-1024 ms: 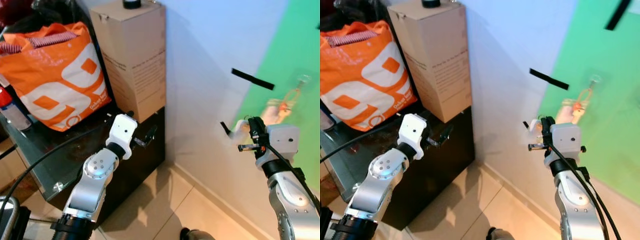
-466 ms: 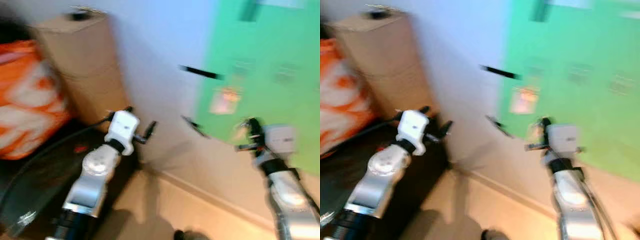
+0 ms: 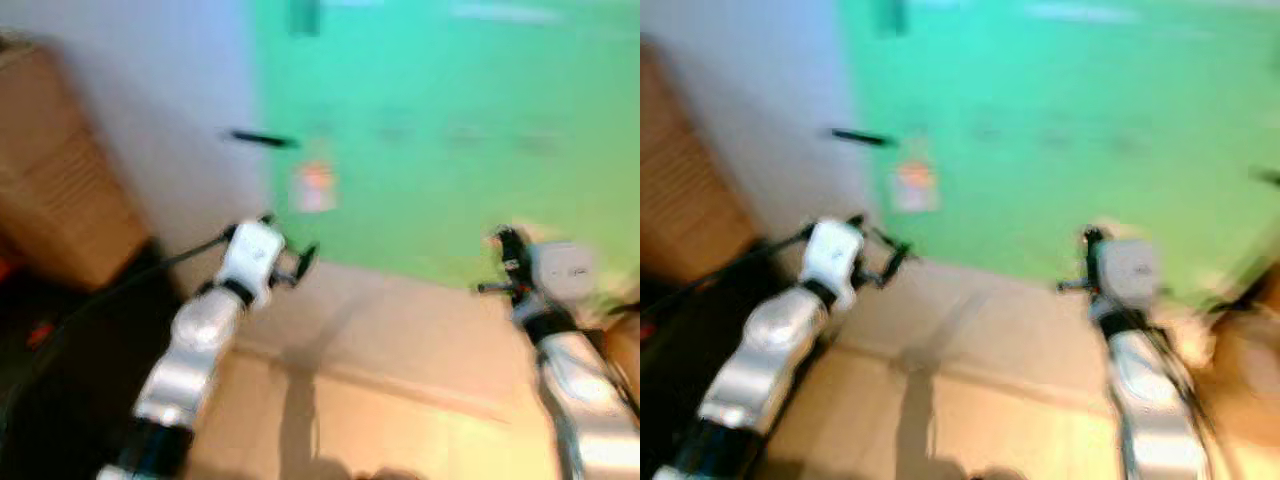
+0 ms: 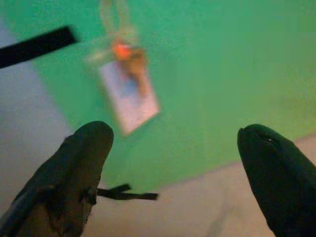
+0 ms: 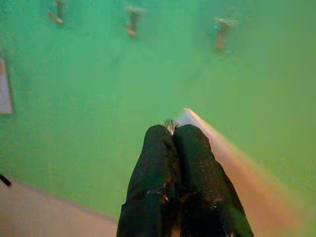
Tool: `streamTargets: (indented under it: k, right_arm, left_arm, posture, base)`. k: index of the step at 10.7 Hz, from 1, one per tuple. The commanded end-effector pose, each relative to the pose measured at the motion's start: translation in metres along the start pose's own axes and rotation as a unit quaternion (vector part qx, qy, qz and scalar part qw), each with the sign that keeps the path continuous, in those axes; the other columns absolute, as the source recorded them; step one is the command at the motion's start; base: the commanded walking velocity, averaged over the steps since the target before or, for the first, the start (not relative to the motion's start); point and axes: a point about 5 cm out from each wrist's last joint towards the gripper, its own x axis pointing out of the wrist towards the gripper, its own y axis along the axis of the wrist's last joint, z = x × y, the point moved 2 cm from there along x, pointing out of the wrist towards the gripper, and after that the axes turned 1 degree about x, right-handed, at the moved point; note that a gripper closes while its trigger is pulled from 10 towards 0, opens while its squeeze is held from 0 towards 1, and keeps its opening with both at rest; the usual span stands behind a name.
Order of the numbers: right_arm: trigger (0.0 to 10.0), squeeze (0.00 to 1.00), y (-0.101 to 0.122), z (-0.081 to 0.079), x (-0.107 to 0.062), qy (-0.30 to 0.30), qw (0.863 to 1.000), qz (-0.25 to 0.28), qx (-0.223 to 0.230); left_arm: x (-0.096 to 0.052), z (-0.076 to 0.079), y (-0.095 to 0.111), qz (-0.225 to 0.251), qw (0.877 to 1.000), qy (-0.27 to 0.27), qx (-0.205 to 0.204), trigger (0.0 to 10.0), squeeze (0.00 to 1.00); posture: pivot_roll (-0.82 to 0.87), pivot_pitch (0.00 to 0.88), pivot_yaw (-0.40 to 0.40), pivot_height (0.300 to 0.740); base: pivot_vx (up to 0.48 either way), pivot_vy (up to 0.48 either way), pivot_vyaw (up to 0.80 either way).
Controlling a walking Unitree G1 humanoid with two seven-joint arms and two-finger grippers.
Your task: Hang keys on a hook
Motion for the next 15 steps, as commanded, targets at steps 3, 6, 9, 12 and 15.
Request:
streamTargets:
  k: [3, 6, 9, 12, 15]
  right_arm:
    - [10.0, 0.00, 0.009, -0.003, 0.003, 0.010, 1.000, 0.015, -0.004]
    - [10.0, 0.00, 0.010, -0.006, 0.001, 0.018, 1.000, 0.015, -0.006]
    - [10.0, 0.00, 0.014, -0.014, 0.002, 0.044, 0.999, 0.028, 0.002]
    - [10.0, 0.00, 0.035, -0.033, 0.003, 0.144, 0.987, 0.069, 0.030]
    - [10.0, 0.00, 0.050, -0.045, -0.004, 0.234, 0.967, 0.093, 0.046]
  left_arm:
    - [0.003, -0.001, 0.004, 0.011, 1.000, -0.004, -0.008, 10.0, 0.23]
    - [0.004, 0.000, 0.008, 0.024, 0.999, -0.025, -0.020, 10.0, 0.26]
    - [0.001, 0.002, 0.006, 0.022, 0.999, -0.043, -0.015, 10.0, 0.27]
    - [-0.004, 0.005, 0.005, 0.022, 0.997, -0.070, -0.010, 10.0, 0.26]
    - [-0.012, 0.008, 0.010, 0.034, 0.994, -0.102, -0.005, 10.0, 0.24]
  posture:
    - [-0.17, 0.000, 0.082, 0.740]
    - [-0.18, 0.000, 0.100, 0.740]
    - [-0.17, 0.000, 0.095, 0.740]
    - [-0.16, 0.000, 0.085, 0.740]
    - [-0.16, 0.000, 0.076, 0.740]
  base:
    - [0.000, 0.000, 0.00]
    - [0.244, 0.000, 0.00]
    - [0.393, 0.000, 0.00]
    - [0.390, 0.000, -0.48]
    - [0.000, 0.000, 0.00]
